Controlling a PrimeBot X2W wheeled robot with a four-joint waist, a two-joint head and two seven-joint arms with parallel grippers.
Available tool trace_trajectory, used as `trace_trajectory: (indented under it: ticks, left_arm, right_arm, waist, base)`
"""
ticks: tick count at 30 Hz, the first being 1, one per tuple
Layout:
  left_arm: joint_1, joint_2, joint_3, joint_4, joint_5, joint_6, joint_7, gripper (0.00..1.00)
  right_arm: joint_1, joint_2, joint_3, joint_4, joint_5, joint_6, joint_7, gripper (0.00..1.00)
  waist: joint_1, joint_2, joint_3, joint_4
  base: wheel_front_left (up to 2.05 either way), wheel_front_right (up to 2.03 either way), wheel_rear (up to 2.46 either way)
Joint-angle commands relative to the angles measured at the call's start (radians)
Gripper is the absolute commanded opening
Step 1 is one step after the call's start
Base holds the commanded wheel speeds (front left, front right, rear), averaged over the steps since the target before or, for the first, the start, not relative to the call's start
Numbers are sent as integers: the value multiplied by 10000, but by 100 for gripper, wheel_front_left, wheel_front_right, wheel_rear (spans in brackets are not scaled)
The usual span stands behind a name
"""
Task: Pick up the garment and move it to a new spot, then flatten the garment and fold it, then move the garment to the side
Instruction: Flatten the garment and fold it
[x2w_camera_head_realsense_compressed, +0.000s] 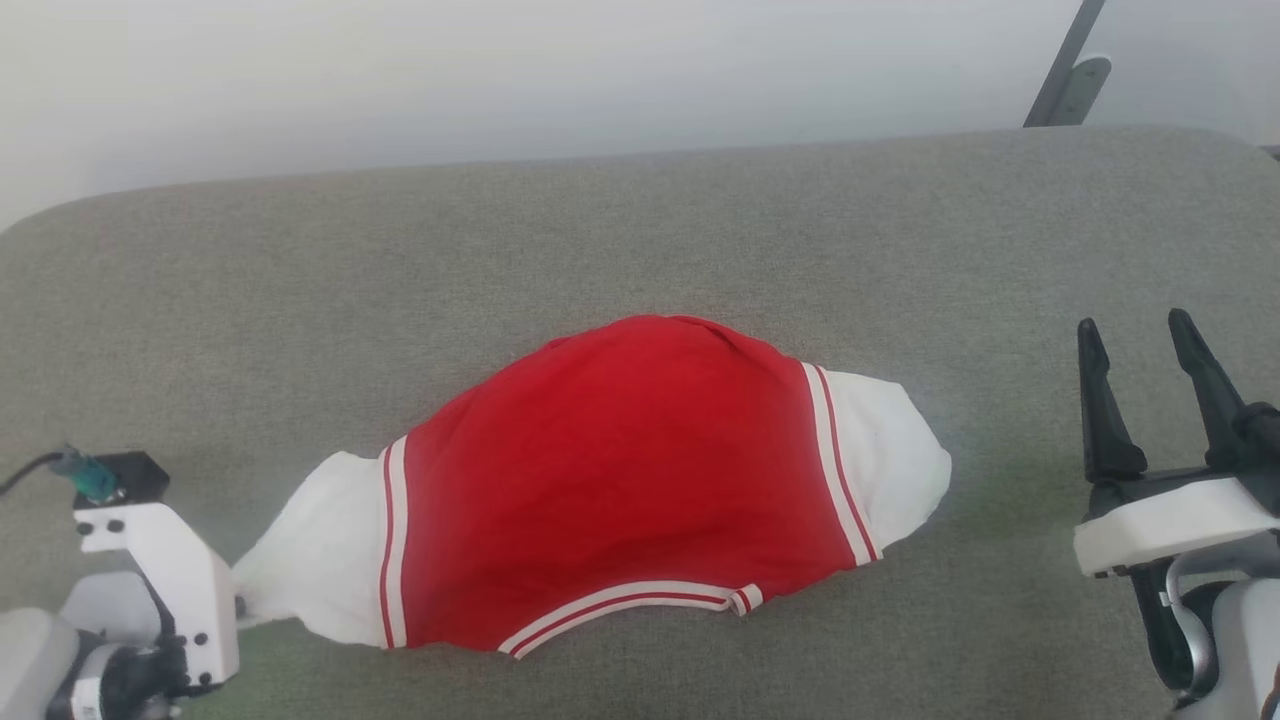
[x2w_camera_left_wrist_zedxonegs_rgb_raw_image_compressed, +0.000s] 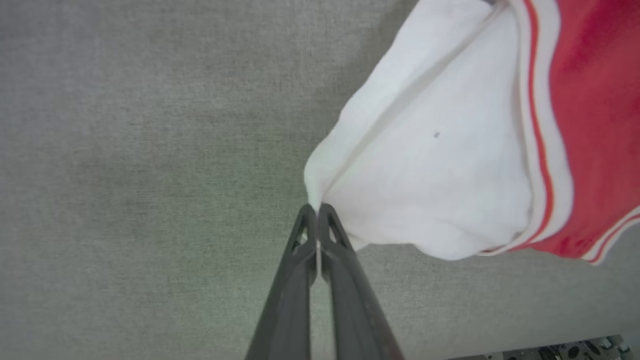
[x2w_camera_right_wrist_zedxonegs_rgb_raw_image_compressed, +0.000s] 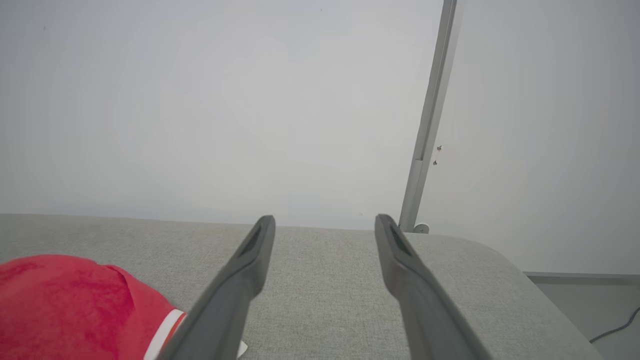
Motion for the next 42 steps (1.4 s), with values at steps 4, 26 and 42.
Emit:
trace_trajectory:
  ticks: [4,26,42]
  left_arm:
    - [-166,-253,-81,543,-17,-166,-142,45]
    - [-2075,-593,-1039,2458,639,-638,985,100]
    - [-2414,-1645,-1259,3563,364,-1288,581,0]
  right_arm:
    - [10,1,83,-55,86,-14,104,100]
    - [-61,-56,33,-802,295,-14,223,100]
    - [551,-1232,1879,-454,2716,-13,3920,100]
  waist:
    - [0,0,30,-80]
    - [0,0,601,-535]
    - [0,0,1047,-194]
  base:
    - [0,0,0]
    - [0,0,0]
    - [0,0,0]
